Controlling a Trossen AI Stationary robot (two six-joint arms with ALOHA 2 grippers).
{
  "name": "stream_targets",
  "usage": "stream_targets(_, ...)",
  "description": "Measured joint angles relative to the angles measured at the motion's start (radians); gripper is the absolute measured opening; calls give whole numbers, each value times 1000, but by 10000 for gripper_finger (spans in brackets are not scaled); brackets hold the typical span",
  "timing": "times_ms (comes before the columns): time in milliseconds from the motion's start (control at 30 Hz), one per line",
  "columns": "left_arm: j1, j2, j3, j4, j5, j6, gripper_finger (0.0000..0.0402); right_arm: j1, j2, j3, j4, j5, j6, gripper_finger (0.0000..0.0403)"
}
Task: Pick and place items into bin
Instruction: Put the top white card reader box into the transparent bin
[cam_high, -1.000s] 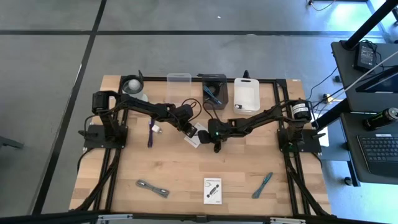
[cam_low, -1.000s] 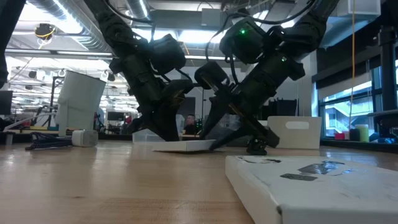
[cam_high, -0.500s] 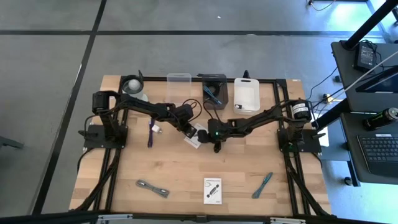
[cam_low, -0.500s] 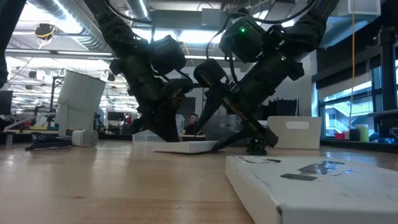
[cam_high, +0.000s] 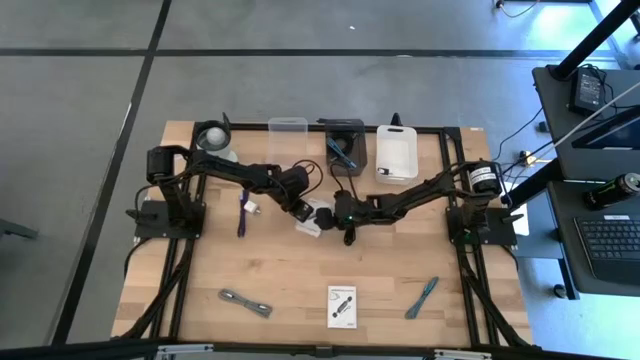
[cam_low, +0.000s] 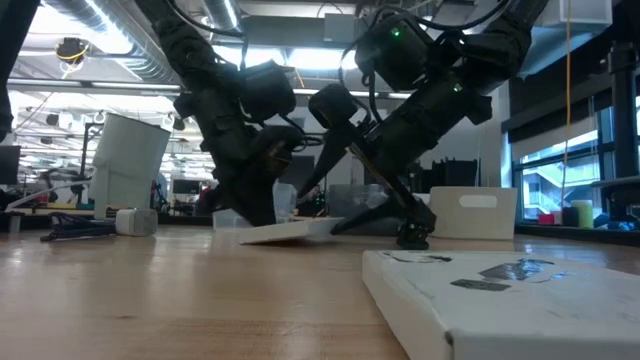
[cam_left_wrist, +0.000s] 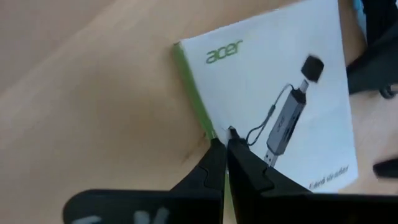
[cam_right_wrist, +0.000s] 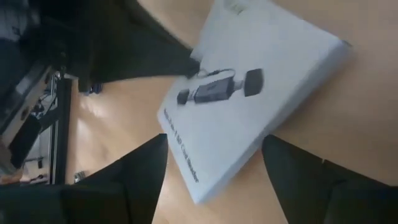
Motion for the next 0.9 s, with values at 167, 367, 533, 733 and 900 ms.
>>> stream_targets(167,-15,7,-1,10,127,-7,1,-3,-6,8,66,113,-30,233)
stream_targets(367,-34,6,-2,16,101,-14,1,8,-6,8,153,33,-27,205)
stream_targets(533,-39,6,-2,16,85,-23,1,12,-3,5,82,-30,-8,197)
stream_targets(733,-44,5,-1,21,53,-28,1,7,-3,5,47,-38,-50,196)
stream_targets(900,-54,5,0,24,40,-38,1,-9,-3,5,-12,-47,-57,196)
